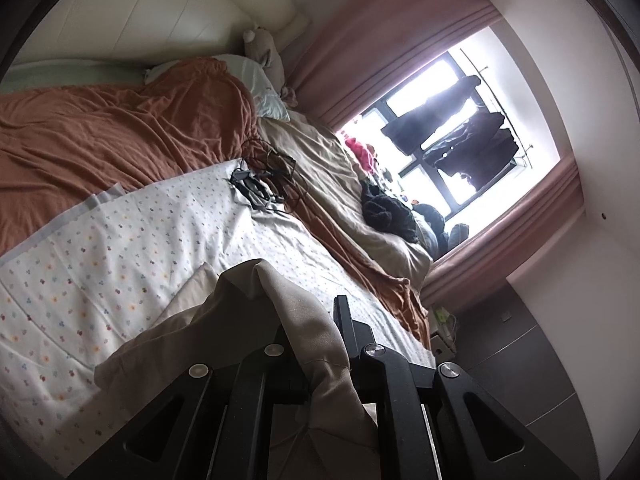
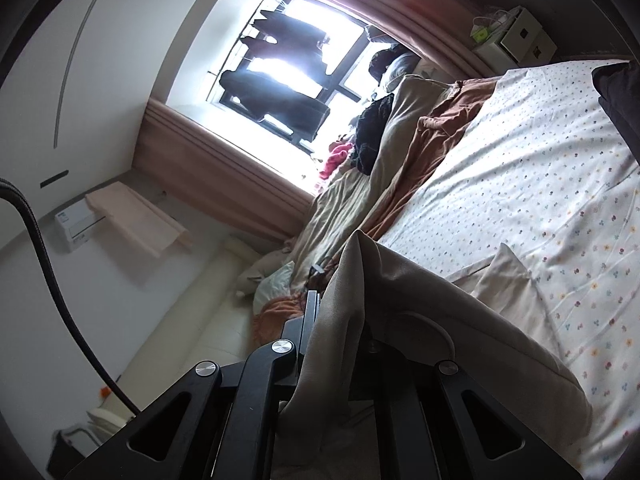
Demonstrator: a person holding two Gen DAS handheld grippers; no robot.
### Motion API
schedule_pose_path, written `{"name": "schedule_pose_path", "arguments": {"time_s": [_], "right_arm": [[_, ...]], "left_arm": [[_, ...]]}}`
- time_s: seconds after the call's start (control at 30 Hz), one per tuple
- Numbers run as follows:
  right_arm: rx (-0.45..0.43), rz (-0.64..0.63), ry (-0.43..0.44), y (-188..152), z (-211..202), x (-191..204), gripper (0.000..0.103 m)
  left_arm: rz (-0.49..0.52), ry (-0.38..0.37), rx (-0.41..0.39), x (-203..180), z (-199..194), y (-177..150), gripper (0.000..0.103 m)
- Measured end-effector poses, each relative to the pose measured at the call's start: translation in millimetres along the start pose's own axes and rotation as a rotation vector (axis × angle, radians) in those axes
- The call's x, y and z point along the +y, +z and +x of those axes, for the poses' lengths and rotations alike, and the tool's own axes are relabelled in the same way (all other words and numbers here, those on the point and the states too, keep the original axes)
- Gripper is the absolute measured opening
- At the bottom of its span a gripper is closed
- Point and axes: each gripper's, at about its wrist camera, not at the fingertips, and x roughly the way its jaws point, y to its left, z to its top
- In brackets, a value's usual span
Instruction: Fold large clothes
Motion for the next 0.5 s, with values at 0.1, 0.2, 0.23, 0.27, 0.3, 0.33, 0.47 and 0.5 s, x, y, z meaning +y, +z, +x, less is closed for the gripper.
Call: {"name": "schedule_pose_path", "arguments": {"time_s": [0.1,0.2,0.23,0.27,0.3,0.33,0.47,0.5], "right_arm": [[0.022,-0.001,-0.027,4.7,16.9,-8.5,0.007],[0.044,0.005,-0.056,7.8,35.2,-22.8,0.007],[0.051,0.009,-0.065,8.0,42.1,-27.7,0.007],[0.06,0.013,-0.076,7.6,48.3,-33.9,0.007],[0.067,0.02,-0.087,6.8,55.1,-40.5,0.007],[0.074,0.029,-0.098,6.4,62.1,-47.5,0.007],[0.107,0.066,-0.144,-0.8,87.1,-78.7,0.007],[0.112,0.07,-0.155,-2.3,93.2,-85.1,0.007]], "left_arm": [[0.004,0.015,0.015,3.5,26.1,3.2,0.01],[-0.005,0.031,0.037,11.5,53.8,6.4,0.01],[-0.004,0.039,0.045,13.9,62.7,6.8,0.01],[-0.001,0.048,0.053,16.1,72.0,6.9,0.01],[0.001,0.059,0.061,19.4,81.4,5.9,0.01],[0.004,0.071,0.069,22.8,91.2,5.1,0.01],[0.004,0.126,0.107,44.3,129.5,-3.4,0.01],[-0.001,0.138,0.117,51.1,138.5,-5.4,0.01]]}}
